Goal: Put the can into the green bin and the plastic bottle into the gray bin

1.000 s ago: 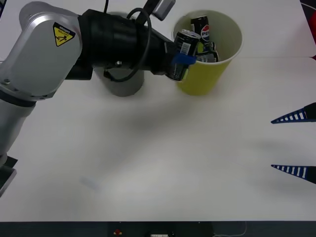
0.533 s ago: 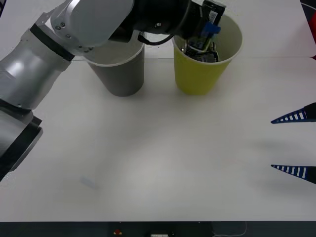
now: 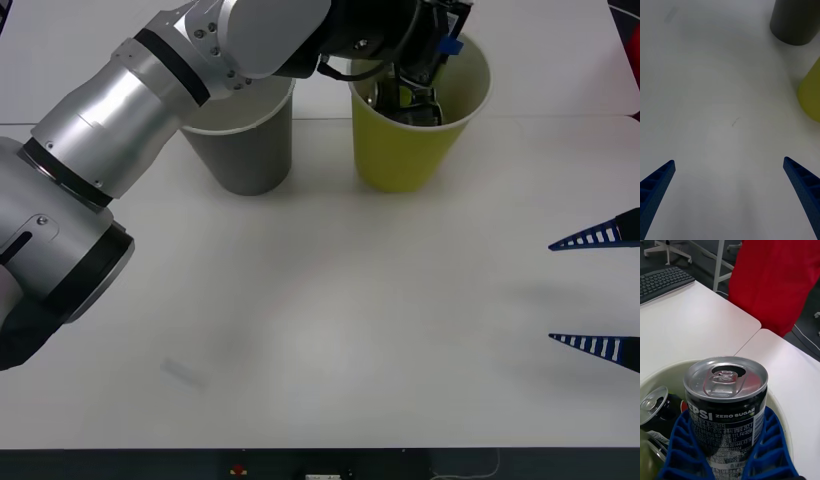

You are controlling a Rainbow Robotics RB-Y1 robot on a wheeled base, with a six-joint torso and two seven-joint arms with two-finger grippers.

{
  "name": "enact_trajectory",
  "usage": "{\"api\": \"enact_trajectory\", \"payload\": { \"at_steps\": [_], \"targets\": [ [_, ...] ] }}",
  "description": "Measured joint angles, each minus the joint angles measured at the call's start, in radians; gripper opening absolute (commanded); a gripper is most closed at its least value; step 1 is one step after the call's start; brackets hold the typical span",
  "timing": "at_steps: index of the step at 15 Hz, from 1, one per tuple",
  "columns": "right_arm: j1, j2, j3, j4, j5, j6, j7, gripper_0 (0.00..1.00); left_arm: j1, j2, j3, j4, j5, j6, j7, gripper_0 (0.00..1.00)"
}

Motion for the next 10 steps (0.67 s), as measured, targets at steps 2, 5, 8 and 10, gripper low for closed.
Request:
{"api": "enact_trajectory", "payload": {
  "at_steps": [2,5,8,10],
  "targets": [
    [0.000,0.000,0.000,0.000,0.000,0.000,0.000,1.00,0.000,0.000,-0.001,0.000,0.011,0.000,-0.013,1.00],
    [0.000,0.000,0.000,0.000,0.000,0.000,0.000,1.00,0.011,0.005,0.000,-0.001,0.067,0.000,-0.064,1.00],
    [0.000,0.000,0.000,0.000,0.000,0.000,0.000,1.00,0.055,0.056,0.000,-0.047,0.167,0.000,-0.150,1.00],
    [0.000,0.000,0.000,0.000,0.000,0.000,0.000,1.00,0.118,0.121,0.000,-0.138,0.227,0.000,-0.201,1.00]
  ]
}}
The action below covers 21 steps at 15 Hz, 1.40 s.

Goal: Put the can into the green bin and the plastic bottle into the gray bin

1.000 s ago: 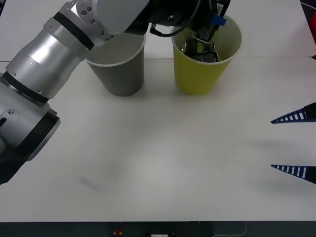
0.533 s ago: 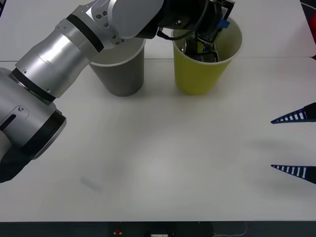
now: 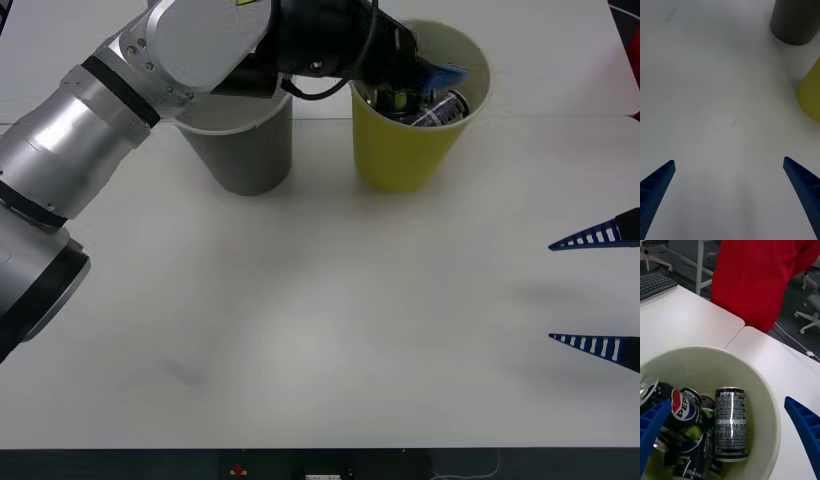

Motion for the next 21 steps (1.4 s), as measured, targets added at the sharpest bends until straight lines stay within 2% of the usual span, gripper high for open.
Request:
{"api": "enact_trajectory", "payload": {
  "at_steps": [5,7,11,16,21],
  "targets": [
    [0.000,0.000,0.000,0.000,0.000,0.000,0.000,1.00,0.214,0.187,0.024,-0.317,0.095,0.000,-0.070,1.00],
    [0.000,0.000,0.000,0.000,0.000,0.000,0.000,1.00,0.331,0.254,0.068,-0.437,0.139,-0.001,-0.141,1.00],
    [0.000,0.000,0.000,0.000,0.000,0.000,0.000,1.00,0.532,0.385,0.141,-0.597,0.254,-0.001,-0.311,1.00],
    [0.000,0.000,0.000,0.000,0.000,0.000,0.000,1.00,0.731,0.517,0.223,-0.684,0.397,-0.016,-0.538,1.00],
    [0.000,0.000,0.000,0.000,0.000,0.000,0.000,1.00,0.857,0.532,0.393,-0.678,0.415,-0.230,-0.696,1.00]
  ]
}}
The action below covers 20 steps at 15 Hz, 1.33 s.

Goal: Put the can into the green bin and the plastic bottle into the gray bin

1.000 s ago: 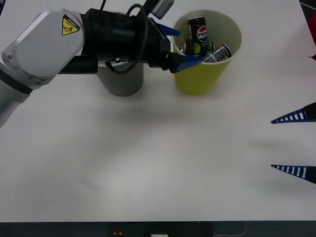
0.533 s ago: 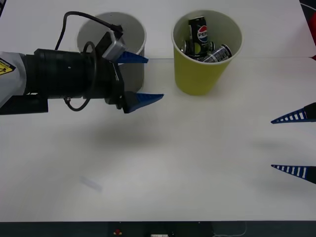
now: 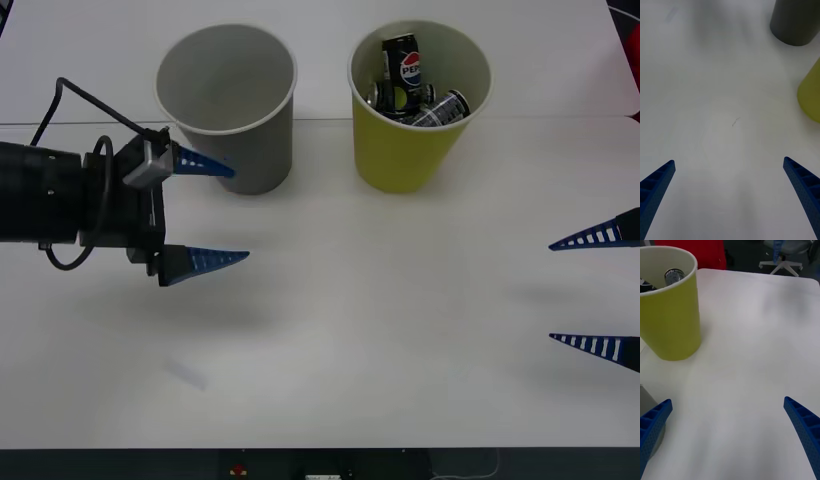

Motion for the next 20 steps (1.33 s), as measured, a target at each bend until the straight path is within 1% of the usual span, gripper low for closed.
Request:
{"api": "enact_trajectory", "payload": {
  "at_steps": [3,6,9,13,15,20],
  "targets": [
    [0.000,0.000,0.000,0.000,0.000,0.000,0.000,1.00,0.074,0.020,0.055,0.012,0.018,-0.050,-0.114,1.00],
    [0.000,0.000,0.000,0.000,0.000,0.000,0.000,1.00,0.136,0.060,0.066,0.052,0.090,-0.052,-0.242,1.00],
    [0.000,0.000,0.000,0.000,0.000,0.000,0.000,1.00,0.166,0.099,0.066,0.117,0.151,-0.057,-0.373,1.00],
    [0.000,0.000,0.000,0.000,0.000,0.000,0.000,1.00,0.170,0.138,0.066,0.201,0.200,-0.132,-0.446,1.00],
    [0.000,0.000,0.000,0.000,0.000,0.000,0.000,1.00,0.172,0.146,0.065,0.213,0.212,-0.142,-0.489,1.00],
    [0.000,0.000,0.000,0.000,0.000,0.000,0.000,1.00,0.182,0.148,0.068,0.228,0.230,-0.174,-0.520,1.00]
  ]
}}
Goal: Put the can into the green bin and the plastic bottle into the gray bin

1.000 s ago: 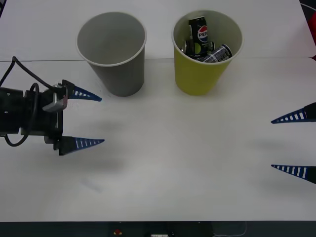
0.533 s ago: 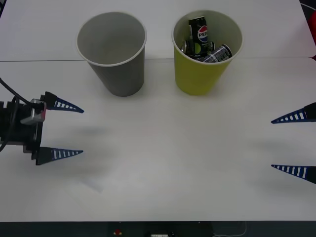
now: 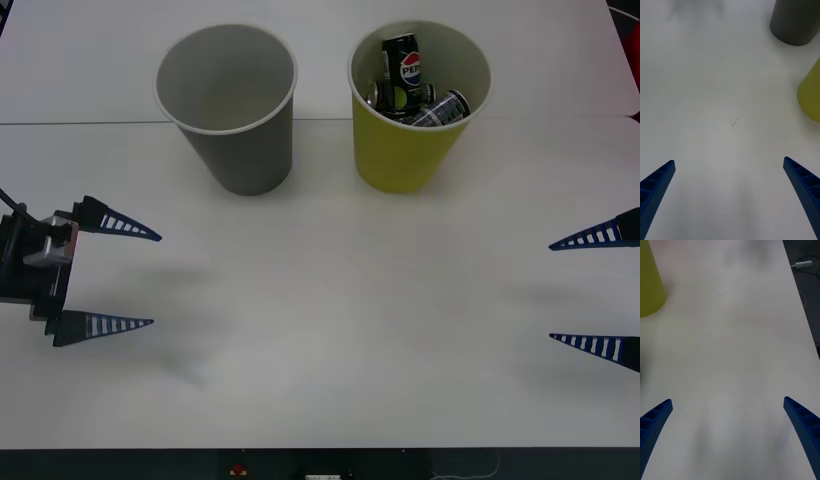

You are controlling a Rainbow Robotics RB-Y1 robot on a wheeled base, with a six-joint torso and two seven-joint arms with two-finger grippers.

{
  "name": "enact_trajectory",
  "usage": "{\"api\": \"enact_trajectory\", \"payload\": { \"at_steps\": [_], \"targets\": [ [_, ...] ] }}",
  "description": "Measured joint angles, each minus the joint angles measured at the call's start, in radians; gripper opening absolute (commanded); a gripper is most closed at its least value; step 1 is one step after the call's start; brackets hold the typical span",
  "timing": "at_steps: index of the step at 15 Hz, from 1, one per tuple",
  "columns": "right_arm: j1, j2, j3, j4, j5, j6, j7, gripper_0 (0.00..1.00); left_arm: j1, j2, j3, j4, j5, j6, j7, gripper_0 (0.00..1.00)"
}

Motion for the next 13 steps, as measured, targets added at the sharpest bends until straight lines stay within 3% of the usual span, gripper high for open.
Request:
{"api": "enact_trajectory", "payload": {
  "at_steps": [13],
  "targets": [
    [0.000,0.000,0.000,0.000,0.000,0.000,0.000,1.00,0.002,0.003,0.020,0.024,-0.032,0.010,-0.021,1.00]
  ]
}}
